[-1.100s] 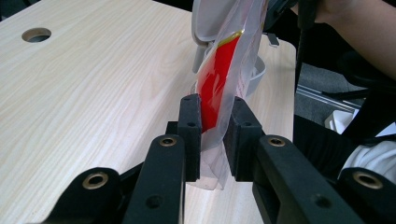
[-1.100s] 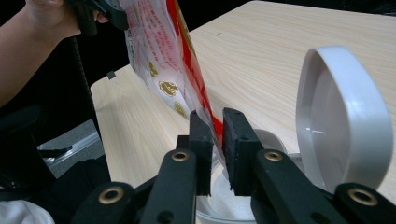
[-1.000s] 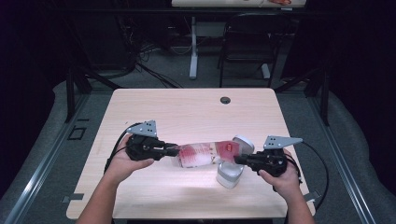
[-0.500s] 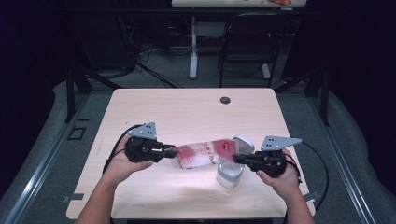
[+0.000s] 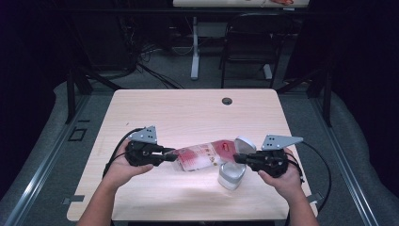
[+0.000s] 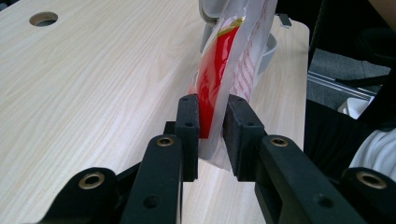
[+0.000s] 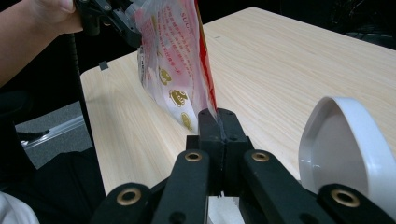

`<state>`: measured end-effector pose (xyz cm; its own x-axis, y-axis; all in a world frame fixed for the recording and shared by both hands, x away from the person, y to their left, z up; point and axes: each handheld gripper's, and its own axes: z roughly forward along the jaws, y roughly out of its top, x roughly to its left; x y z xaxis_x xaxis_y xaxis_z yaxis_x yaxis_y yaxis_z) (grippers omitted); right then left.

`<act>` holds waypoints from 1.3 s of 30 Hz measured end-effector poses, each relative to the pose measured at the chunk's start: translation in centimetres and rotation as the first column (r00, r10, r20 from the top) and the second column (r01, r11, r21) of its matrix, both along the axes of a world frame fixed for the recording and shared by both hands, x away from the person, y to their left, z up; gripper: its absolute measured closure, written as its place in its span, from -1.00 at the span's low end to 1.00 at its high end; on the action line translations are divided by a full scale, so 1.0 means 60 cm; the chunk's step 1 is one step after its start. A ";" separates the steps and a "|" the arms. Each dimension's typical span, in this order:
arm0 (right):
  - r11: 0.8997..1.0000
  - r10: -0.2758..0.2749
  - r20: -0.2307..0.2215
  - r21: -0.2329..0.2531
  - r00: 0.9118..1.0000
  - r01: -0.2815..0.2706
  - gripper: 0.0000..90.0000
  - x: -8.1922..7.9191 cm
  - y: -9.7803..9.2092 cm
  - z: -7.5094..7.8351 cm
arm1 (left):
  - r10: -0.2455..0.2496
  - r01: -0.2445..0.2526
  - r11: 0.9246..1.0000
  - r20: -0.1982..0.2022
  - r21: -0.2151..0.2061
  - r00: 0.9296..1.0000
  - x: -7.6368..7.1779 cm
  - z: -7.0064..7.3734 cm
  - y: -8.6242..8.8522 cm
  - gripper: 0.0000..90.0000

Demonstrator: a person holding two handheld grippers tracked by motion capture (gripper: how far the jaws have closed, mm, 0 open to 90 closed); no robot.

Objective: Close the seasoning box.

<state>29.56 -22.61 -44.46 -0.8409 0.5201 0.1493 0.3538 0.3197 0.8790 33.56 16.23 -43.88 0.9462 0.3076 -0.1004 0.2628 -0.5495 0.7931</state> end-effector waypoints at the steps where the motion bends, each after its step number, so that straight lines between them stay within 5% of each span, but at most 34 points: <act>1: 1.000 0.000 0.002 -0.002 1.000 0.000 1.00 0.001 0.002 0.001 | 0.002 -0.002 1.000 0.000 -0.001 1.000 -0.001 -0.001 0.001 0.70; 23: 0.992 0.055 0.000 -0.111 0.998 -0.055 1.00 0.021 0.064 0.017 | 0.064 -0.064 0.998 -0.023 0.002 0.998 -0.004 -0.061 0.045 0.69; 39: 0.981 0.062 0.015 -0.184 0.998 -0.058 1.00 0.021 0.082 0.016 | 0.077 -0.074 0.996 -0.052 0.045 0.996 0.003 -0.097 0.036 0.65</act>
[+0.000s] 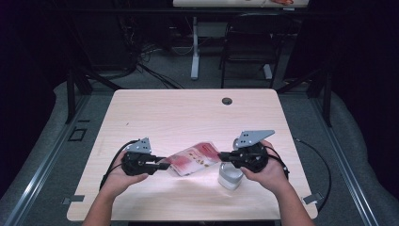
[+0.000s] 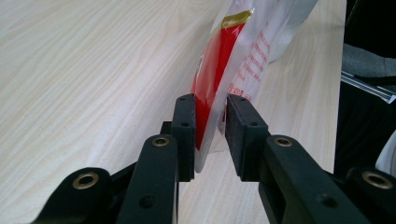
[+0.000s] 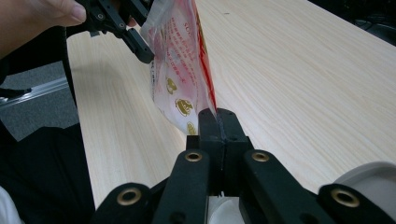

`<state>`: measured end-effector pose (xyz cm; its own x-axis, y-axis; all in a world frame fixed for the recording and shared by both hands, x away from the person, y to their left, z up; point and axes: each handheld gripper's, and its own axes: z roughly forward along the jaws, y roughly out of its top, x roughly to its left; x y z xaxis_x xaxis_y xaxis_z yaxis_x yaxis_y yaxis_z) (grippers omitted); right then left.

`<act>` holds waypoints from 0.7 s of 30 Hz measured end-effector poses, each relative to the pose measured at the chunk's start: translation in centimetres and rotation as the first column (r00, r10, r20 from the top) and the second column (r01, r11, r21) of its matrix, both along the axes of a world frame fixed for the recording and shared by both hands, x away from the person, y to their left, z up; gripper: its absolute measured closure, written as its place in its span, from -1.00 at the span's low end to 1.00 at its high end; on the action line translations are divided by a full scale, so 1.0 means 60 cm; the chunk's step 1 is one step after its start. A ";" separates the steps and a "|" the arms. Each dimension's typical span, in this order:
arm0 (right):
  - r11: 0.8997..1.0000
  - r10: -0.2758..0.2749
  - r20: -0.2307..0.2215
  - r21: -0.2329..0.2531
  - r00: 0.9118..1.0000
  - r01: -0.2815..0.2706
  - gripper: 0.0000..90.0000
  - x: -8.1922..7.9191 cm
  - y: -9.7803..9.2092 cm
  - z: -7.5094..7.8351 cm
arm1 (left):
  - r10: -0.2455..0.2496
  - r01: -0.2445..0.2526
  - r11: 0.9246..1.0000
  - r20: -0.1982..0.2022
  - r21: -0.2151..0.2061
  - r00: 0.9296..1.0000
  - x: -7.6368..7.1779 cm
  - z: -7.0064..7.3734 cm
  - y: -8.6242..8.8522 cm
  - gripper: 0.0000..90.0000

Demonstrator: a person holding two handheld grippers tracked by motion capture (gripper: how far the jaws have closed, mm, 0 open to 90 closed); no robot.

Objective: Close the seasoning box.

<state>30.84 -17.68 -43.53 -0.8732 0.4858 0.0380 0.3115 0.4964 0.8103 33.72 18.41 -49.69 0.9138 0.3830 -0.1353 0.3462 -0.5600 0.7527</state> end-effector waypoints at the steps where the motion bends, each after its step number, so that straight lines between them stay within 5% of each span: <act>1: 1.000 0.000 0.000 -0.004 1.000 0.000 1.00 0.000 0.000 -0.001 | -0.001 0.001 1.000 -0.001 0.002 1.000 0.000 -0.002 -0.002 0.64; 21: 1.000 0.021 0.010 -0.022 1.000 -0.021 1.00 -0.002 0.003 0.001 | 0.029 -0.028 1.000 0.033 -0.010 0.999 0.001 0.004 -0.002 0.44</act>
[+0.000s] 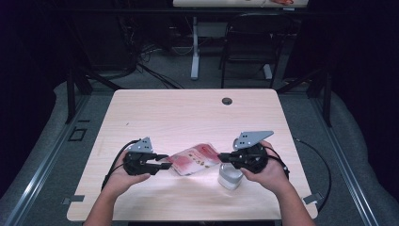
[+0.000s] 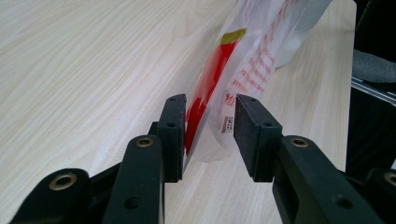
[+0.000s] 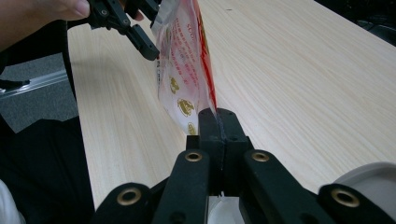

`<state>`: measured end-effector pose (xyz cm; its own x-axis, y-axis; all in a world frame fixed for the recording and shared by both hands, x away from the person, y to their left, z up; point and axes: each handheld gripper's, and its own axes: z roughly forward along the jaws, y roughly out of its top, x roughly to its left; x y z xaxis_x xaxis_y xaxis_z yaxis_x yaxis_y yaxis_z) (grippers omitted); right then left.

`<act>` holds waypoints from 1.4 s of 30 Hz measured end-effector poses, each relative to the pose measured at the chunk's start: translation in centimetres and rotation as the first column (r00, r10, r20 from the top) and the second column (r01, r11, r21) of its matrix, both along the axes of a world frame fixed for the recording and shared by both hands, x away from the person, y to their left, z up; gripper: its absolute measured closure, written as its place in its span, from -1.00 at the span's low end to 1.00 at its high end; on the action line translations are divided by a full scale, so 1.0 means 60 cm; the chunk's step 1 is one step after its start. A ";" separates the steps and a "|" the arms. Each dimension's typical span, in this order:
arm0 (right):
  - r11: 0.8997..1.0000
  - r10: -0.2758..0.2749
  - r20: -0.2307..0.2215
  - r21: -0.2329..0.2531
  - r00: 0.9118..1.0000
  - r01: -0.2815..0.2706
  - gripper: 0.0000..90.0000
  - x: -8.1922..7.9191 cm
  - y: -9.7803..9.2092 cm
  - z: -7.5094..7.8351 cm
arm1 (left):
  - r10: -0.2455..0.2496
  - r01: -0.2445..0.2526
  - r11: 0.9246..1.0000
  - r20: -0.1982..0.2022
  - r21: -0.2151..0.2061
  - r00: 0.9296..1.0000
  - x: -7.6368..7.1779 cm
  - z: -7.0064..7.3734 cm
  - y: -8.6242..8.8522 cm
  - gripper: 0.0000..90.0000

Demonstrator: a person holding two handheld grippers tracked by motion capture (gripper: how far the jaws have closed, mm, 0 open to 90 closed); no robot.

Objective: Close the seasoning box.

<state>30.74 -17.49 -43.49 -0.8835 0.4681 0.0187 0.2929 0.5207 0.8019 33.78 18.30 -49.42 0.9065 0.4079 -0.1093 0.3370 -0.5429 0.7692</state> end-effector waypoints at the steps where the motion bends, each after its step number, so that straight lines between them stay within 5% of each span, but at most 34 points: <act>1: 1.000 0.002 0.000 -0.002 1.000 -0.002 1.00 0.000 0.002 0.000 | 0.002 -0.002 1.000 0.001 -0.002 1.000 0.000 0.000 0.000 0.43; 10: 0.999 0.013 0.001 -0.031 1.000 -0.013 1.00 0.002 0.012 0.000 | 0.008 -0.008 1.000 0.012 -0.013 1.000 -0.002 0.005 0.005 0.46; 17: 0.998 0.020 -0.001 -0.053 1.000 -0.020 1.00 0.004 0.024 -0.001 | -0.003 0.003 0.999 0.018 0.032 1.000 -0.004 0.002 -0.002 0.65; 42: 1.000 0.025 -0.008 -0.010 1.000 -0.025 1.00 0.009 0.040 0.008 | 0.011 -0.013 0.998 0.021 0.069 1.000 -0.006 -0.006 -0.002 0.74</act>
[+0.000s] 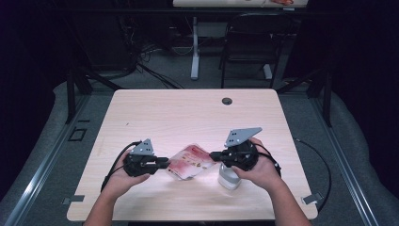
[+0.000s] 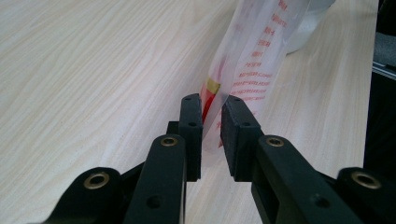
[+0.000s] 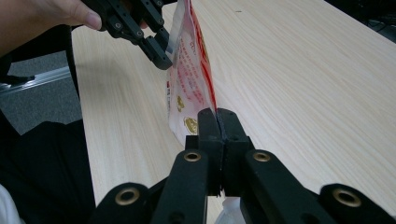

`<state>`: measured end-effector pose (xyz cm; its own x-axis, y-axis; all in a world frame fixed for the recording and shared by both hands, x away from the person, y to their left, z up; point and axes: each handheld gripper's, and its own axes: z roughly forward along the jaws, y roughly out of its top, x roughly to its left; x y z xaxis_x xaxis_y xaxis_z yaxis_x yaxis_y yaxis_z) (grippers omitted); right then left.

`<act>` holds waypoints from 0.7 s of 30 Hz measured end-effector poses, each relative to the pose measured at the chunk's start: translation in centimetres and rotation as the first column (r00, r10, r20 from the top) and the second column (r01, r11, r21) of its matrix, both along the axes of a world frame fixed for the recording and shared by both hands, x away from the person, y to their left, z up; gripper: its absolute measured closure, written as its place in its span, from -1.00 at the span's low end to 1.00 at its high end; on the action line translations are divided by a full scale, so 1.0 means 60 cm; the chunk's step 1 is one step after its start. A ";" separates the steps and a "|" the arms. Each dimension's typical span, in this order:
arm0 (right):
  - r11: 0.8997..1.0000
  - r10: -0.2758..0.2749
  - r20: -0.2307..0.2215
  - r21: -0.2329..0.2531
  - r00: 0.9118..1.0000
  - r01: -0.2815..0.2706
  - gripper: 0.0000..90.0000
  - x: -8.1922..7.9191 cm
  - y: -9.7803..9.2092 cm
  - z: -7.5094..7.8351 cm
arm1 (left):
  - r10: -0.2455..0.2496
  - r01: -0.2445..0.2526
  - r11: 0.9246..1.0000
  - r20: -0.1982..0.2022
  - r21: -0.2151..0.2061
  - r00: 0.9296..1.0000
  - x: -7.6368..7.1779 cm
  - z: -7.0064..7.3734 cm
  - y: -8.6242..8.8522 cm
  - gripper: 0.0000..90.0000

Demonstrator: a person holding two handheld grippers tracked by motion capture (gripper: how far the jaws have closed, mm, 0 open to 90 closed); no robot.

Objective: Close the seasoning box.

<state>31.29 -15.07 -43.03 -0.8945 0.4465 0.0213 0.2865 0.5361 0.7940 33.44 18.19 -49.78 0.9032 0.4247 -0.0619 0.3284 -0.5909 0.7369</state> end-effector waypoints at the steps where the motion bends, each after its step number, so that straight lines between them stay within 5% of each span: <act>1: 1.000 0.006 0.002 -0.005 1.000 -0.006 0.99 0.000 0.002 0.001 | 0.000 0.000 1.000 -0.006 0.001 1.000 0.000 -0.001 0.001 0.72; 8: 1.000 0.025 0.004 0.017 1.000 -0.025 0.98 0.001 0.017 0.007 | -0.012 0.012 1.000 -0.016 0.013 1.000 -0.004 -0.003 0.007 0.60; 21: 0.995 0.076 0.000 0.060 0.997 -0.076 0.89 0.008 0.067 0.017 | -0.001 0.001 0.999 -0.007 -0.044 1.000 -0.013 0.006 0.029 0.42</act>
<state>31.74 -11.05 -42.03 -0.9259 0.3747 0.0480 0.2483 0.5078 0.8249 32.66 19.90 -49.42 0.9030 0.4209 -0.0867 0.3332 -0.5585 0.7597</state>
